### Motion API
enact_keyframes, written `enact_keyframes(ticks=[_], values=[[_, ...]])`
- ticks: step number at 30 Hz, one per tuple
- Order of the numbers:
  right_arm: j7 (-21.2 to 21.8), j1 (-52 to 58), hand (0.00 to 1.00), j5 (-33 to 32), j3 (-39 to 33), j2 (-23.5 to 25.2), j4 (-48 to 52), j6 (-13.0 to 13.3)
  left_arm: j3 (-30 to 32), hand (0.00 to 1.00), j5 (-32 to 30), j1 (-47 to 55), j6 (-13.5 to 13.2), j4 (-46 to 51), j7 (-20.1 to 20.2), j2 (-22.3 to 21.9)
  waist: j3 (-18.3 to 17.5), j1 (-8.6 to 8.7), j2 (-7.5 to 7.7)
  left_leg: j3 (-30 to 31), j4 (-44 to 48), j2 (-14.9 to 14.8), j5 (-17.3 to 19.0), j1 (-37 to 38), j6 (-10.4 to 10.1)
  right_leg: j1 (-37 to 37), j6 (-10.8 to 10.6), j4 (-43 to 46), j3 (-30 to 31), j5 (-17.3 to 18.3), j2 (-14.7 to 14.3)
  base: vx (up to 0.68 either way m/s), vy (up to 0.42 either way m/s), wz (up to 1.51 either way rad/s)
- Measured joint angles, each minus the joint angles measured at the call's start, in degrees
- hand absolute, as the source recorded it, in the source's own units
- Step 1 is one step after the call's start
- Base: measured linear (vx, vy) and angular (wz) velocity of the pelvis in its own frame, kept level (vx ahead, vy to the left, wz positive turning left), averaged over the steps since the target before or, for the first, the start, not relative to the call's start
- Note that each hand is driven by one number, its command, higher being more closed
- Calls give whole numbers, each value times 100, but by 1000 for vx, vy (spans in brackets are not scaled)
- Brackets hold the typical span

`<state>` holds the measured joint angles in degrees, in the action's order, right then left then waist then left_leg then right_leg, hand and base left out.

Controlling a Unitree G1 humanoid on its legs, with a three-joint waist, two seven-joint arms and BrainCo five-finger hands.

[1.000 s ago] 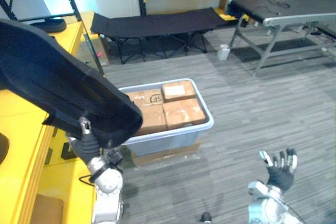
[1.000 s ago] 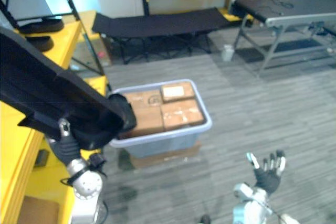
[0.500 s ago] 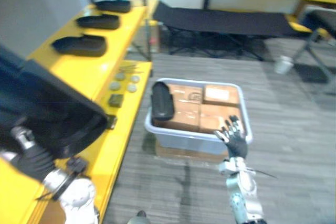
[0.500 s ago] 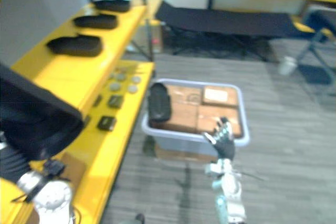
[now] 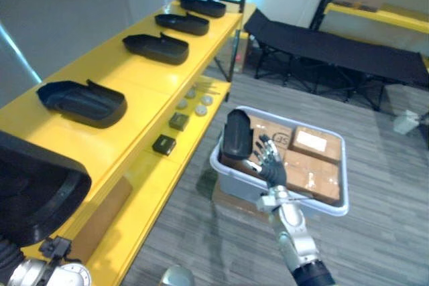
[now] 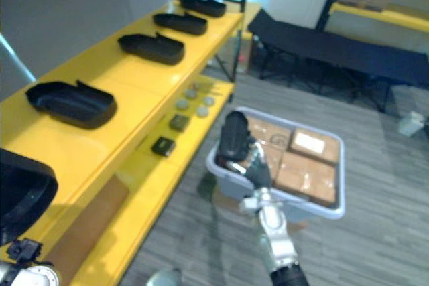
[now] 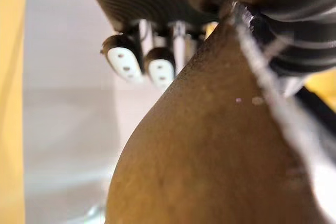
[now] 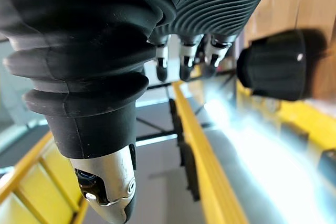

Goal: Walk over and take plastic housings, then place them on the shelf

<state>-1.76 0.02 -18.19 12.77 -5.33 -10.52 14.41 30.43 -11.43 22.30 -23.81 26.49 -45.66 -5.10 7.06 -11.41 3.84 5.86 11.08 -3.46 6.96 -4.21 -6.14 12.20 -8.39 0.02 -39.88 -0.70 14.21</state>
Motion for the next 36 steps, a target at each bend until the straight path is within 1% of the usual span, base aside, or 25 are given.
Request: enact_keyframes(ticks=[1, 2, 3, 5, 6, 7, 8, 10, 11, 12, 13, 15, 16, 18, 20, 22, 24, 27, 29, 30, 32, 33, 34, 35, 36], values=[[39, 158, 0, 96, -23, -29, 114, -83, -32, 100, 52, -61, -13, 3, 53, 20, 7, 22, 4, -73, 31, -1, -57, -135, 25, 13, -3, 2, -184, -1, 12, -57, -2, 59], [42, 221, 0, 107, -24, -34, 140, -89, -58, 100, 113, -91, -23, 14, 91, 29, 2, 54, 19, -181, 70, -18, -91, -212, 38, 24, -10, 15, -278, -5, 26, -34, 48, 77], [42, 285, 0, 110, -35, -43, 141, -117, -181, 100, 286, -121, -44, 55, 158, 38, 42, 113, -9, -327, 83, -51, -176, -284, 11, 81, -30, 73, -432, -16, 67, -14, 48, 64], [46, 345, 0, 240, -47, -55, 140, -125, -350, 100, 428, -160, -74, 108, 185, 51, 101, 106, -35, -325, 57, 56, -204, -293, 33, 89, -19, 172, -457, -10, 191, -1, 111, 40], [62, 346, 0, 330, -44, -26, 140, -123, -408, 100, 419, -173, -78, 187, 193, 57, 121, 106, -41, -326, 59, 102, -205, -304, 50, 86, 32, 261, -451, 21, 260, 10, 183, 37], [86, 350, 0, 321, -50, -22, 140, -103, -508, 100, 393, -236, -140, 271, 245, 74, 155, 136, -50, -327, 64, 134, -183, -312, 98, 79, 213, 464, -353, 129, 333, 14, 188, 42], [89, 366, 0, 320, -62, -24, 140, -67, -566, 100, 367, -288, -190, 297, 300, 90, 178, 151, -42, -326, 64, 148, -186, -309, 132, 59, 268, 604, -223, 162, 380, 15, 169, 52], [83, 442, 0, 327, -169, -28, 141, 97, -920, 100, 243, -544, -281, 269, 447, 398, 190, 185, -24, -95, -15, 228, -290, -281, 183, -215, 273, 1361, 653, 163, 551, 35, 157, 64], [81, 444, 0, 331, -201, -25, 141, 128, -999, 100, 182, -624, -291, 238, 483, 519, 185, 249, -8, 25, -66, 265, -368, -277, 198, -293, 271, 1569, 853, 168, 581, 64, 100, 92], [76, 445, 0, 334, -286, -12, 148, 245, -1189, 100, 136, -828, -348, 133, 589, 766, 212, 356, -46, 254, -189, 305, -519, -288, 215, -450, 374, 1907, 1200, 478, 557, 63, -16, 101], [81, 432, 0, 334, -307, -8, 173, 339, -1334, 100, 125, -1004, -357, 24, 663, 954, 217, 447, 39, 412, -286, 350, -645, -292, 231, -498, 382, 1975, 1432, 954, 415, 33, -74, 91], [133, 377, 0, 350, -318, -22, 228, 423, -1406, 100, 137, -1102, -361, -153, 708, 1057, 238, 418, 102, 342, -209, 470, -650, -293, 229, -397, 423, 1665, 1362, 1085, 334, -12, -86, 22], [177, 319, 0, 389, -329, -50, 246, 457, -1438, 100, 154, -1086, -359, -186, 702, 1010, 266, 407, 54, 278, -136, 432, -648, -328, 226, -324, 301, 1451, 1445, 1013, 239, -41, -46, -14], [242, 217, 0, 554, -354, -155, 267, 512, -1549, 100, 151, -1073, -358, -183, 702, 974, 416, 390, -178, 112, -61, 281, -661, -434, 196, -303, 254, 1139, 1486, 986, 43, -100, -35, -28], [428, 193, 0, 549, -357, -232, 268, 511, -1642, 100, 145, -1042, -348, -184, 710, 903, 478, 429, -319, 67, -68, 145, -724, -478, 96, -321, 124, 1011, 1506, 1007, -90, -150, -82, -27], [525, 229, 0, 554, -356, -283, 268, 510, -1751, 100, 148, -979, -348, -184, 737, 903, 498, 462, -362, 45, -96, 39, -765, -454, 36, -323, 77, 1011, 1529, 1041, -177, -133, -86, -12], [598, 335, 0, 547, -360, -310, 292, 510, -1828, 100, 134, -768, -343, -183, 843, 876, 500, 474, -377, -18, -165, -75, -795, -325, -11, -324, 105, 1153, 1610, 1137, -238, -128, -67, -12], [688, 450, 0, 496, -365, -299, 347, 527, -1808, 100, 138, -458, -319, -182, 871, 827, 503, 479, -368, -156, -37, -99, -720, -333, 67, -422, 121, 1507, 1612, 1390, -116, -138, -8, 4], [687, 498, 0, 423, -373, -252, 356, 553, -1807, 100, 130, -383, -322, -181, 886, 780, 505, 547, -374, -431, 274, -153, -607, -536, 177, -405, 60, 1650, 1454, 1506, -21, -59, 42, 42], [678, 525, 0, 428, -375, -228, 369, 554, -1796, 100, 129, -378, -342, -178, 913, 743, 509, 558, -355, -641, 486, -174, -555, -624, 237, -373, -37, 1733, 1347, 1590, 74, -2, 82, 52], [648, 525, 0, 434, -376, -150, 388, 555, -1761, 100, 133, -374, -393, -160, 998, 656, 516, 521, -327, -718, 787, -104, -382, -778, 251, -301, -134, 1738, 1298, 1653, 170, 46, 124, 33], [628, 525, 0, 434, -384, -81, 422, 556, -1723, 100, 134, -361, -409, -135, 1046, 654, 508, 392, -285, -827, 1006, -50, -200, -871, 293, -278, -170, 1735, 1311, 1678, 265, 77, 149, 12], [603, 525, 0, 437, -374, -40, 454, 556, -1680, 100, 129, -356, -409, -99, 1081, 655, 495, 364, -244, -862, 1152, -7, -96, -939, 316, -258, -188, 1720, 1315, 1701, 311, 152, 211, 24], [522, 528, 0, 435, -381, 64, 544, 615, -1512, 100, 130, -336, -451, 64, 1235, 681, 429, 311, -70, -992, 1512, 174, 243, -994, 486, -69, -157, 1559, 1312, 1792, 452, 247, 185, 30], [503, 544, 0, 435, -401, 86, 569, 670, -1494, 100, 129, -325, -481, 112, 1278, 698, 388, 307, -23, -1006, 1528, 240, 380, -980, 490, -3, -75, 1716, 1338, 1707, 462, 225, 146, 37]])
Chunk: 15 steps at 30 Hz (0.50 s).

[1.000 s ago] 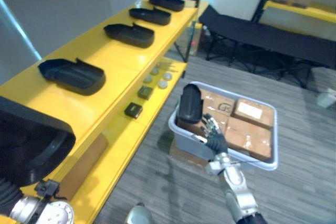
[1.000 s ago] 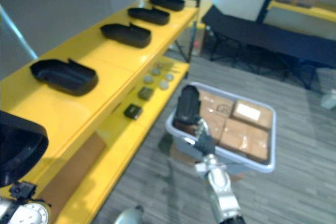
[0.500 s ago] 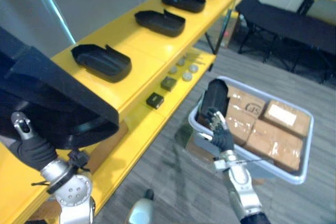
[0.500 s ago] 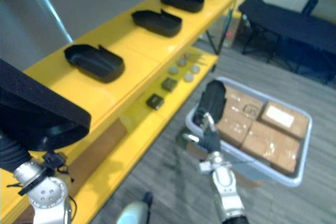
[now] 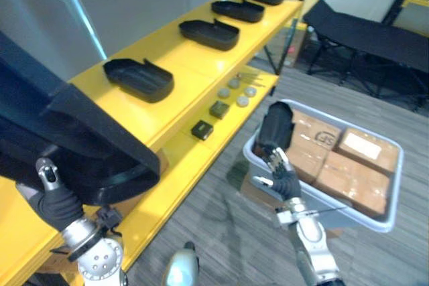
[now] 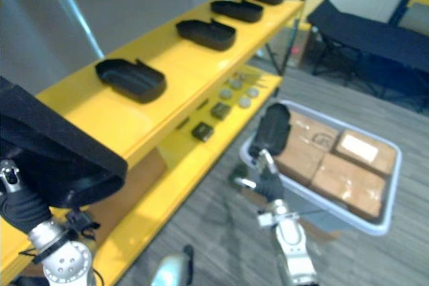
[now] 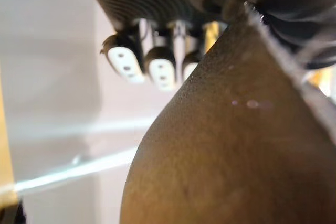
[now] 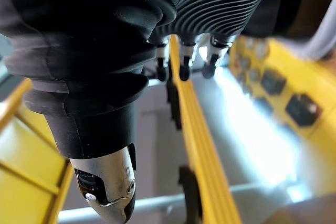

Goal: Walk over and take plastic housings, then place them on the shelf

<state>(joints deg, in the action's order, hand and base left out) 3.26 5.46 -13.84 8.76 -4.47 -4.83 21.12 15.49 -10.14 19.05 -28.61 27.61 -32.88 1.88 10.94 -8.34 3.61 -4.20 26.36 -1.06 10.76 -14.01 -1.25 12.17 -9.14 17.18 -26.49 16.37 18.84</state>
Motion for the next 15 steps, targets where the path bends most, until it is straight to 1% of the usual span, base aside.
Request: enact_keyframes(ticks=[1, 2, 3, 4, 5, 6, 7, 8, 9, 10, 11, 12, 13, 14, 15], values=[[-32, -14, 0, 6, -37, 2, 15, 75, 20, 100, -8, -23, -43, 5, 12, -20, -22, 4, -5, 38, 88, 34, 100, 1, -56, -148, 180, 439, 34, -68, 108, 308, 202, 42], [-156, -27, 0, 37, -98, 6, 28, 196, 51, 100, -113, -102, -40, 46, 2, 30, -68, 5, 8, 133, 122, 103, 213, 86, 64, -738, 509, 1700, 350, -549, 397, 234, 216, 41], [-212, -53, 0, 67, -104, 14, 27, 231, 121, 100, -143, -115, -40, 77, 1, 84, -88, 3, 39, 144, 71, 128, 237, 157, 89, -932, 570, 2094, 461, -825, 486, 394, 278, 37], [-253, -170, 0, 126, -114, 38, 18, 285, 202, 100, -152, -122, -37, 104, -39, 258, -78, 17, 49, 208, -83, 165, 279, 369, 164, -1229, 595, 2775, 655, -1106, 623, 297, 129, 13], [-259, -251, 0, 135, -127, 37, 17, 292, 228, 100, -147, -145, 1, 102, -76, 336, -76, 49, 46, 246, -142, 159, 304, 496, 208, -1343, 610, 3058, 699, -982, 625, 410, 103, 13], [-308, -441, 0, 185, -173, 25, 18, 300, 256, 100, -143, -206, 88, 99, -160, 429, -70, 107, 14, 302, -345, 103, 318, 821, 230, -1532, 660, 3368, 720, -668, 539, 398, 64, 14], [-321, -614, 0, 235, -275, -1, 34, 360, 296, 100, -132, -330, 128, 75, -212, 461, -70, 150, -79, 382, -545, 14, 317, 1104, 228, -1693, 672, 3238, 662, -436, 300, 459, 64, 13], [-309, -681, 0, 234, -349, -30, 69, 386, 301, 100, -111, -426, 137, 53, -225, 463, -67, 154, -124, 403, -657, -37, 315, 1231, 224, -1794, 698, 3088, 644, -353, 181, 357, 37, 17], [-296, -780, 0, 234, -480, -134, 234, 390, 301, 100, -93, -661, 153, -45, -275, 504, -69, 160, -214, 507, -828, -111, 326, 1417, 166, -2003, 692, 2521, 734, -259, -96, 325, -6, 33], [-293, -865, 0, 234, -613, -280, 440, 393, 296, 100, -88, -958, 182, -243, -360, 600, -64, 205, -297, 659, -863, -173, 368, 1495, 96, -2210, 660, 1815, 1107, -279, -412, 293, -66, 48], [-290, -913, 0, 233, -669, -351, 534, 396, 292, 100, -89, -1089, 205, -362, -426, 668, -63, 273, -317, 786, -868, -181, 397, 1508, 50, -2306, 608, 1481, 1352, -312, -529, 279, -103, 86], [-275, -970, 0, 193, -795, -463, 737, 403, 216, 100, -91, -1375, 280, -658, -524, 770, -59, 388, -328, 1041, -865, -176, 449, 1537, -37, -2451, 424, 947, 1923, -429, -710, 262, -183, 119], [-182, -1020, 0, 35, -897, -527, 886, 404, 140, 100, -96, -1582, 391, -931, -613, 793, -63, 489, -321, 1322, -867, -167, 510, 1621, -142, -2482, 234, 596, 2351, -556, -831, 201, -204, 128], [-126, -1065, 0, -38, -949, -535, 953, 405, 82, 100, -96, -1627, 454, -1019, -668, 773, -71, 539, -306, 1442, -863, -164, 550, 1686, -209, -2454, 163, 470, 2463, -619, -843, 318, -419, 138], [-49, -1116, 0, -157, -1002, -542, 1120, 404, -38, 100, -97, -1623, 561, -1082, -704, 720, -151, 602, -183, 1681, -859, -119, 645, 1724, -368, -2355, 177, 236, 2631, -940, -832, 338, -538, 149]])
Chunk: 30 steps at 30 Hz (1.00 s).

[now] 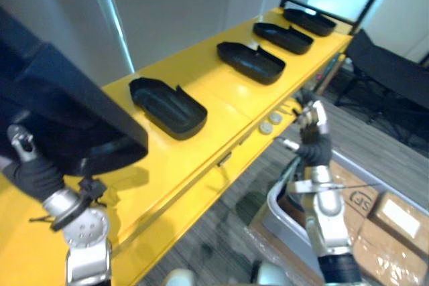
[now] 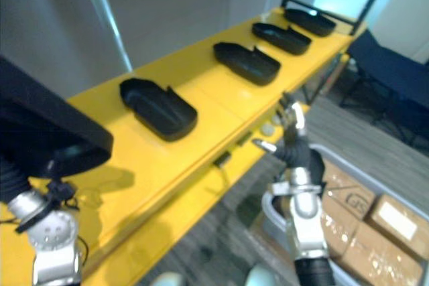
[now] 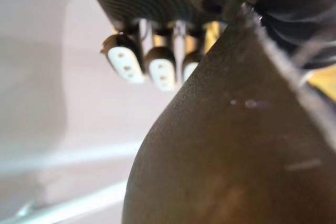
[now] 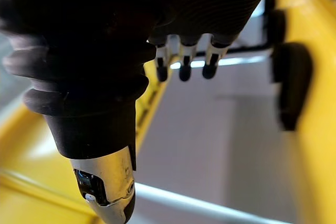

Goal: Walk over and take plastic housings, then place them on the shelf

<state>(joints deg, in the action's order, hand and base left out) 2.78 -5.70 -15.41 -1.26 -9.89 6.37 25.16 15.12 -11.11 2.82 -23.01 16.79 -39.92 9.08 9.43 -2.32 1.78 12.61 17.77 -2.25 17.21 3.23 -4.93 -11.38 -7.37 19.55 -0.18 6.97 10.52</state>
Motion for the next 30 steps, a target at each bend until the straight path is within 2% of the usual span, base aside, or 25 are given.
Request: enact_keyframes(ticks=[1, 2, 3, 5, 6, 7, 8, 10, 12, 13, 14, 16, 19, 21, 24, 26, 27, 29, 30], values=[[97, -35, 0, -136, -33, -109, 192, 20, -96, 100, -73, 4, 38, -31, 6, -125, -95, 25, 62, 205, -10, -33, 145, 9, -220, 94, -199, 46, -82, -277, 35, 335, -553, 147], [153, -102, 0, -226, -35, -218, 195, 19, -165, 100, -83, 113, 74, 8, 11, -268, -118, 10, -93, 300, -12, -199, 143, -4, -265, 183, -89, 43, -337, -231, -57, 259, -439, 129], [279, -259, 0, -502, -29, -429, 196, -7, -213, 100, -107, 281, 104, 65, 38, -454, -178, -32, -347, 156, -67, -473, 28, -70, -351, 368, 17, -125, -689, -176, -200, 179, -280, 98], [452, -425, 0, -888, -76, -567, 217, -49, -205, 100, -118, 384, 195, 106, 202, -542, -250, -49, -495, -470, -302, -676, -421, -136, -373, 705, 136, -382, -1213, -195, -205, 211, -308, 132], [486, -468, 0, -1019, -103, -615, 308, -57, -203, 100, -121, 376, 193, 157, 314, -552, -244, -44, -486, -983, -466, -754, -644, -133, -379, 1012, 174, -628, -1610, -218, -171, 196, -265, 140], [541, -469, 0, -1113, -96, -622, 383, -61, -203, 100, -119, 378, 191, 225, 384, -556, -246, -44, -489, -1217, -559, -777, -751, -119, -373, 1154, 184, -732, -1786, -221, -164, 176, -218, 170], [822, -531, 0, -1417, -87, -661, 610, -78, -168, 100, -119, 381, 177, 458, 534, -554, -261, -82, -504, -1505, -915, -786, -1007, -17, -342, 1376, 191, -850, -2164, -219, -163, 116, -139, 124], [1092, -732, 0, -1671, -39, -630, 700, -139, -110, 100, -120, 382, 184, 596, 556, -553, -284, -211, -528, -1449, -1148, -767, -1117, 19, -382, 1427, 191, -908, -2300, -219, -160, 91, -70, 70], [1281, -933, 0, -1824, 60, -571, 708, -162, 40, 100, -120, 393, 214, 633, 684, -521, -291, -370, -463, -1424, -1259, -696, -1120, 59, -378, 1602, 142, -1136, -2417, -247, -156, 49, 0, 30], [1289, -933, 0, -1836, 64, -542, 721, -162, 67, 100, -120, 399, 244, 633, 714, -494, -301, -376, -436, -1394, -1274, -665, -1122, 64, -375, 1673, 105, -1209, -2482, -270, -149, 33, 24, 46], [1317, -932, 0, -1995, 65, -463, 730, -161, 192, 100, -125, 405, 339, 639, 802, -450, -364, -366, -334, -1286, -1367, -578, -1126, 70, -368, 1788, 28, -1381, -2596, -318, -104, 30, 36, 37], [1333, -933, 0, -2108, 55, -348, 732, -163, 372, 100, -128, 419, 494, 645, 929, -343, -394, -392, -224, -1283, -1420, -490, -1169, 68, -302, 1863, -24, -1544, -2633, -407, -47, 25, 61, 20], [1321, -845, 0, -2081, 40, -266, 753, -194, 720, 100, -332, 495, 725, 644, 1241, -59, -426, -404, -167, -1297, -1428, -418, -1171, 83, -281, 1943, -59, -1727, -2630, -506, -13, 3, 49, 0], [1279, -684, 0, -2019, 4, -266, 838, -235, 793, 100, -346, 544, 769, 644, 1428, 89, -422, -398, -175, -1303, -1432, -414, -1171, 85, -280, 1946, -63, -1739, -2629, -514, -12, 0, 0, 0], [1076, -44, 0, -1736, -259, -269, 901, -395, 1020, 100, -305, 612, 1071, 549, 2072, 441, -428, -326, -237, -1383, -1580, -464, -1187, 183, -259, 1926, -44, -1754, -2560, -531, -66, -13, -2, -11], [1023, 140, 0, -1718, -488, -271, 903, -447, 1110, 100, -255, 615, 1153, 335, 2356, 577, -454, -316, -277, -1544, -1592, -484, -1187, 203, -258, 1862, -19, -1790, -2432, -585, -88, -21, 14, -38], [980, 238, 0, -1716, -707, -283, 916, -514, 1140, 100, -150, 610, 1264, 156, 2628, 727, -465, -294, -307, -1650, -1608, -493, -1187, 209, -258, 1806, -14, -1841, -2312, -647, -108, -27, 21, -42], [978, 384, 0, -1731, -1002, -303, 923, -609, 1126, 100, -32, 610, 1455, -126, 3047, 991, -471, -188, -317, -1806, -1624, -502, -1188, 221, -258, 1744, -5, -1912, -2171, -719, -128, -30, 22, -42], [996, 472, 0, -1759, -1133, -338, 962, -705, 1111, 100, -2, 580, 1698, -329, 3363, 1176, -464, -126, -328, -1912, -1644, -512, -1187, 283, -258, 1733, 2, -1940, -2062, -753, -143, -24, 24, -43]])
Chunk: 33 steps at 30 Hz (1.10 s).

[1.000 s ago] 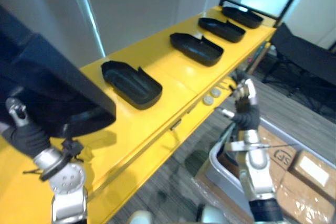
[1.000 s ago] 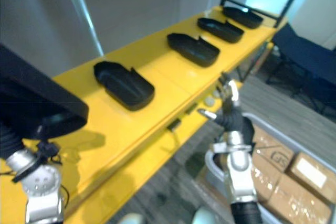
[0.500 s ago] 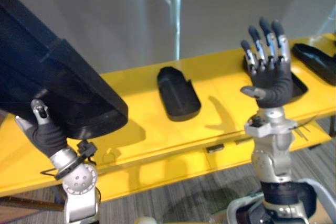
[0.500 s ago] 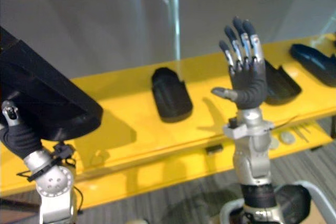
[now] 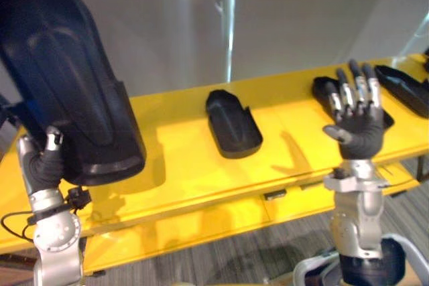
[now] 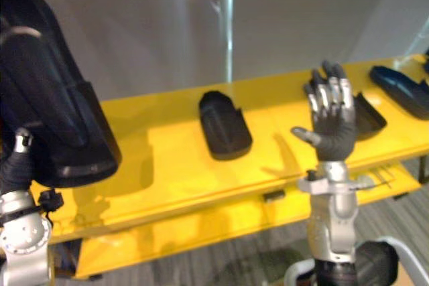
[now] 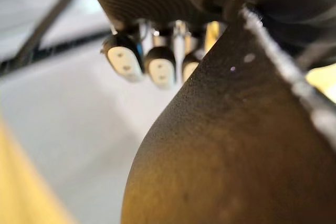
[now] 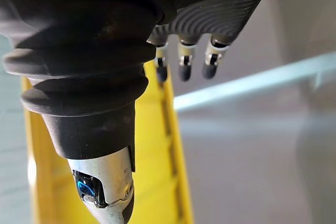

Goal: Walk over and take plastic housings, then place them on the shelf

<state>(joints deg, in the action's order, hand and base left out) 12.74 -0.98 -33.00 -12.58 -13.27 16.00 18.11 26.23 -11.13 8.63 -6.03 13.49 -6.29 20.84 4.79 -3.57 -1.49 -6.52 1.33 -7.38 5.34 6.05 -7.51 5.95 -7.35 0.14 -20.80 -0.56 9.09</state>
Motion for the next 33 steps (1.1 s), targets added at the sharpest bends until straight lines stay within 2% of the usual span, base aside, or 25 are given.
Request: enact_keyframes(ticks=[1, 2, 3, 4, 5, 6, 8, 11, 13, 16, 19, 25, 33], values=[[24, 106, 0, -3, -85, -52, 128, -97, -23, 100, 10, -72, 244, -308, 280, 189, 1, 108, -15, -68, -7, 0, 0, 48, 0, 0, 1, -16, 72, -19, -4, -22, 21, -38], [64, 139, 0, -18, -92, -90, 205, -113, -28, 100, 23, -106, 378, -487, 366, 282, 11, 157, -36, -96, -23, -2, 0, 70, 0, -2, 1, -16, 94, -21, -6, -26, 18, -36], [142, 219, 0, -92, -97, -184, 358, -145, -58, 100, 171, -233, 667, -865, 526, 422, 11, 228, -64, -221, -69, -11, 0, 104, 0, -38, 5, -25, 206, -47, -22, -36, 15, -33], [199, 248, 0, -118, -98, -231, 426, -184, -58, 100, 192, -308, 789, -1073, 566, 481, -1, 255, -79, -277, -78, -14, 1, 102, 1, -81, 3, -34, 252, -66, -28, -67, 30, -51], [453, 286, 0, -292, -172, -351, 542, -322, -86, 100, 396, -673, 1217, -1790, 787, 717, 11, 331, -102, -394, -84, -14, 2, 103, 2, -128, 16, -124, 388, -161, -49, -55, 22, -36], [496, 290, 0, -333, -188, -365, 551, -346, -110, 100, 416, -747, 1283, -1925, 806, 776, 12, 349, -103, -412, -85, -14, 2, 101, 3, -133, 17, -138, 397, -174, -51, -52, 22, -31], [772, 292, 0, -585, -206, -484, 561, -570, -303, 100, 664, -1156, 1629, -2822, 1070, 1228, 17, 431, -111, -548, -84, -16, 2, 111, 2, -197, 16, -192, 536, -249, -68, -33, 14, -25], [997, 360, 0, -723, -193, -590, 559, -808, -662, 100, 913, -1664, 1878, -3540, 1422, 1595, 37, 467, -146, -638, -88, -9, 2, 203, 2, -186, 15, -204, 645, -269, -71, -14, 15, -20], [1045, 360, 0, -725, -188, -661, 557, -848, -770, 100, 984, -1879, 1943, -3839, 1528, 1717, 55, 477, -176, -643, -89, -8, 2, 200, 2, -193, 16, -204, 653, -277, -71, -11, 4, -5], [1114, 353, 0, -810, -115, -844, 543, -880, -997, 100, 1082, -2386, 2113, -4738, 1654, 1973, 88, 603, -235, -656, -86, -8, 2, 191, 2, -193, 21, -260, 679, -309, -79, -14, 4, -3], [1123, 352, 0, -927, 32, -979, 498, -900, -1206, 100, 1069, -2661, 2216, -5264, 1720, 2021, 98, 688, -250, -672, -85, -17, 1, 187, 2, -195, 24, -298, 699, -330, -98, -6, 1, -3], [1124, 336, 0, -946, 130, -981, 414, -930, -1415, 100, 761, -3027, 2540, -5868, 1895, 2027, 99, 759, -252, -784, -59, -33, 0, 202, 1, -199, 48, -358, 786, -365, -127, -1, 2, -7], [1114, 303, 0, -946, 371, -982, 360, -927, -1597, 100, 318, -3206, 2702, -6147, 2071, 2066, 137, 758, -318, -818, 36, -100, 0, 185, 0, -180, 76, -386, 819, -400, -184, -18, -7, -3]])
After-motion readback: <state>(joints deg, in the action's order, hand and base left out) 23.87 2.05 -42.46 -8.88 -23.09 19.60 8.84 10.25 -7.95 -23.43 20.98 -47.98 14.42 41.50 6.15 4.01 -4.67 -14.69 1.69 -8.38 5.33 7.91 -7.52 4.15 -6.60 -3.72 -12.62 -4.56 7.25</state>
